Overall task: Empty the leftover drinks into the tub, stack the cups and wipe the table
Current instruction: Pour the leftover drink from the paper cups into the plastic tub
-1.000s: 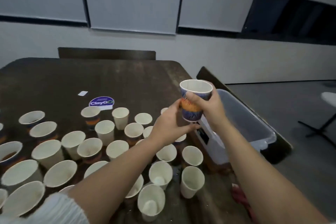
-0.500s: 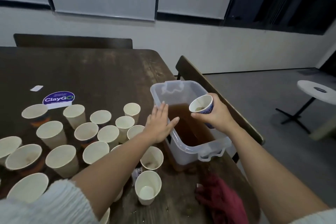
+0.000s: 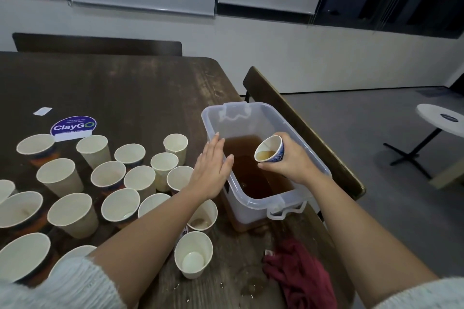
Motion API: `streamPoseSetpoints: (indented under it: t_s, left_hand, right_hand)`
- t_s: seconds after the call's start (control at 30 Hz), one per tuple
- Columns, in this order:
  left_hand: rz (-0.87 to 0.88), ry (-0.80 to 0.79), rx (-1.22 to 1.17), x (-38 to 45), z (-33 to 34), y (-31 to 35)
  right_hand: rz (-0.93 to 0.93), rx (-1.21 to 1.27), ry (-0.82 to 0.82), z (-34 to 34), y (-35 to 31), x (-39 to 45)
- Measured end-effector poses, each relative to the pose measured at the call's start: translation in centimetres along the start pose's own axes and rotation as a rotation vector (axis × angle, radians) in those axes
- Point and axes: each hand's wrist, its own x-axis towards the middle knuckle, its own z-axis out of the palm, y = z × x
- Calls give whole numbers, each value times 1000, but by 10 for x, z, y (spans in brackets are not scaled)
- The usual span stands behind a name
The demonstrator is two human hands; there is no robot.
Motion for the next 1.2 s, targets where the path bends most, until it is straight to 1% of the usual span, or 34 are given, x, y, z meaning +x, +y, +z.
streamPoseSetpoints:
  t_s: [0.47, 0.63, 0.9, 1.2]
  left_hand:
    - [-1, 9, -17, -3, 0, 2]
    - [0, 18, -17, -3, -1, 4]
    - [3, 21, -14, -3, -1, 4]
    - [6, 28, -8, -3, 0, 3]
  right_hand:
    - [-7, -141, -36, 4, -2, -9]
    - [-16, -181, -18, 5, -4, -11]
    - [-21, -199, 5, 7, -4, -11]
    - [-25, -200, -9, 5, -7, -13]
